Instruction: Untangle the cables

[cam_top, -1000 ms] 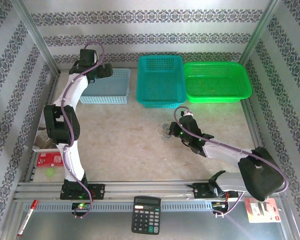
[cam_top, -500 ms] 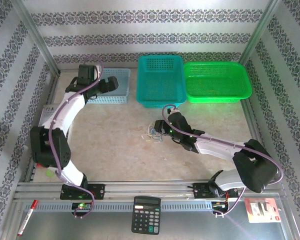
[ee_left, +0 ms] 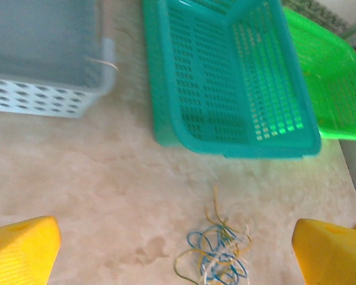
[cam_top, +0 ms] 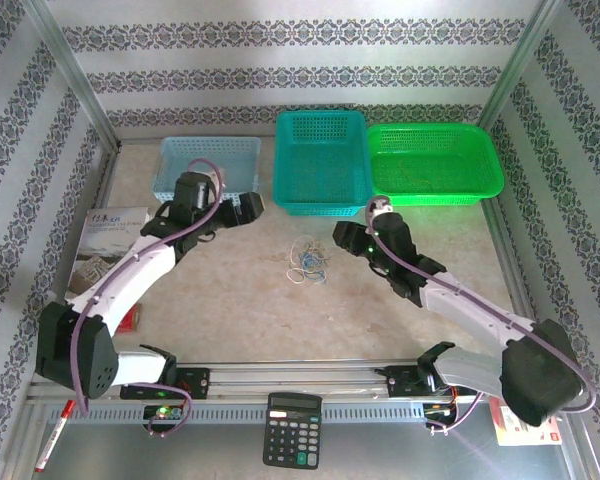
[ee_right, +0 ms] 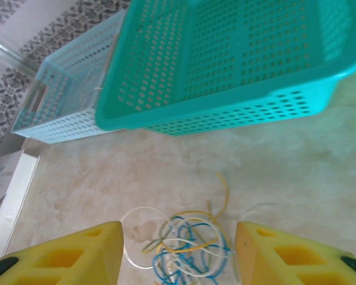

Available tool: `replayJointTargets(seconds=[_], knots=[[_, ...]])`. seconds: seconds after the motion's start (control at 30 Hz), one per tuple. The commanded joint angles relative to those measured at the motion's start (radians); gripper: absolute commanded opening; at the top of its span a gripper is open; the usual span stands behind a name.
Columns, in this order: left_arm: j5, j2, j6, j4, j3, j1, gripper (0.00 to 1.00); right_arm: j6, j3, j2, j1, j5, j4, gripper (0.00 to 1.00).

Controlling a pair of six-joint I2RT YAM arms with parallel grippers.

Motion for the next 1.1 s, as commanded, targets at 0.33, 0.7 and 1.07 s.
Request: replayJointTargets(seconds=[0.33,0.7,1.07], knots=[[-0.134,0.036,-0.045,0.132,-0.164,-0.266,0.82,-0.023,-0.125,0.000,-0.071,-0.213,-0.017,0.45],[-0.143,0.244,0.008,0.195,-0.066,-0.325,0.81,-0.013,-0.108,0.108,-0.031,-0.250,0.041,0.43],[-0.169,0.382,0.026,0.259,0.004,-0.322,0.37,-0.019,-0.076,0.146,-0.001,-0.286,0.058,0.42]])
